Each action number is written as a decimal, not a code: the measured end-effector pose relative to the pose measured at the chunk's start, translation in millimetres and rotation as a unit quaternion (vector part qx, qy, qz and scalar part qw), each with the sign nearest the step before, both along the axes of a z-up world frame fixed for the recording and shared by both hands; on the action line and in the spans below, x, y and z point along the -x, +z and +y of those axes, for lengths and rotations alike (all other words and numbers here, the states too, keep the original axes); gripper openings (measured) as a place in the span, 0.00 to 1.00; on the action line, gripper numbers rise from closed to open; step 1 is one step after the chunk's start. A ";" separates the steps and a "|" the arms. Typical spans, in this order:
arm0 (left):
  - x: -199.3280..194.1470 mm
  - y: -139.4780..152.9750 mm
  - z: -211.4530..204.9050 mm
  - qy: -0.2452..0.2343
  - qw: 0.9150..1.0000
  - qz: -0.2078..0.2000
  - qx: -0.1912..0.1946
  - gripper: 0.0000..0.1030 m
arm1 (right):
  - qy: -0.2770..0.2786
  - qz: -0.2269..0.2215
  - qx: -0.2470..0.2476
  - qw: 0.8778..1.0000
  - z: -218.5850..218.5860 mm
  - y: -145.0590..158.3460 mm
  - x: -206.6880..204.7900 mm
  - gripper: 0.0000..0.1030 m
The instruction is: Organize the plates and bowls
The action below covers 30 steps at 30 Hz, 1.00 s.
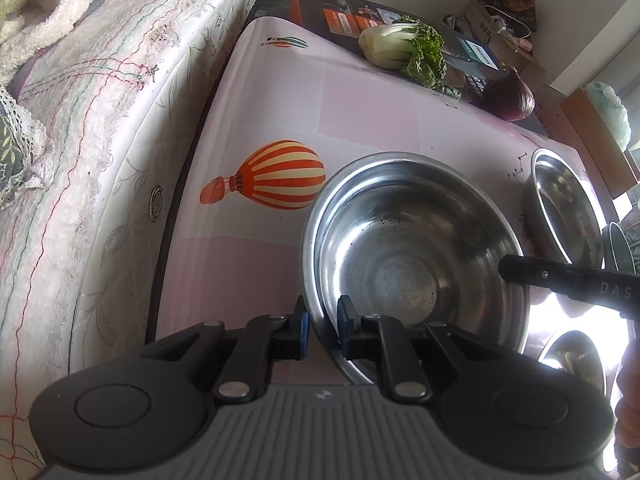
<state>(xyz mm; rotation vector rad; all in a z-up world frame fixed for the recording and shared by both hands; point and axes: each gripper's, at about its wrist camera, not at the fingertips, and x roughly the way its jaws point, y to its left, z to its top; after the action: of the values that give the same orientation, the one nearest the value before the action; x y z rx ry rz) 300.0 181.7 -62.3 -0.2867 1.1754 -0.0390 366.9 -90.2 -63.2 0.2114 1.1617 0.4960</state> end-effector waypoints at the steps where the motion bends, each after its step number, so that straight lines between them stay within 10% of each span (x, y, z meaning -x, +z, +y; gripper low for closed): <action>1: 0.6 0.6 0.3 0.001 1.000 0.000 0.000 0.15 | 0.001 0.000 0.000 1.000 0.2 0.3 -0.3 0.08; 30: 25.9 44.0 -10.4 0.003 0.999 -0.032 -0.002 0.15 | 0.000 -0.032 -0.016 0.999 -21.2 45.8 25.3 0.08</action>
<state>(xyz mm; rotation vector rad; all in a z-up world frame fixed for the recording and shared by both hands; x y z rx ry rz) 274.1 171.3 -18.3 -0.2843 1.1115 -0.0395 341.7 -111.5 -17.4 0.2211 1.0924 0.5180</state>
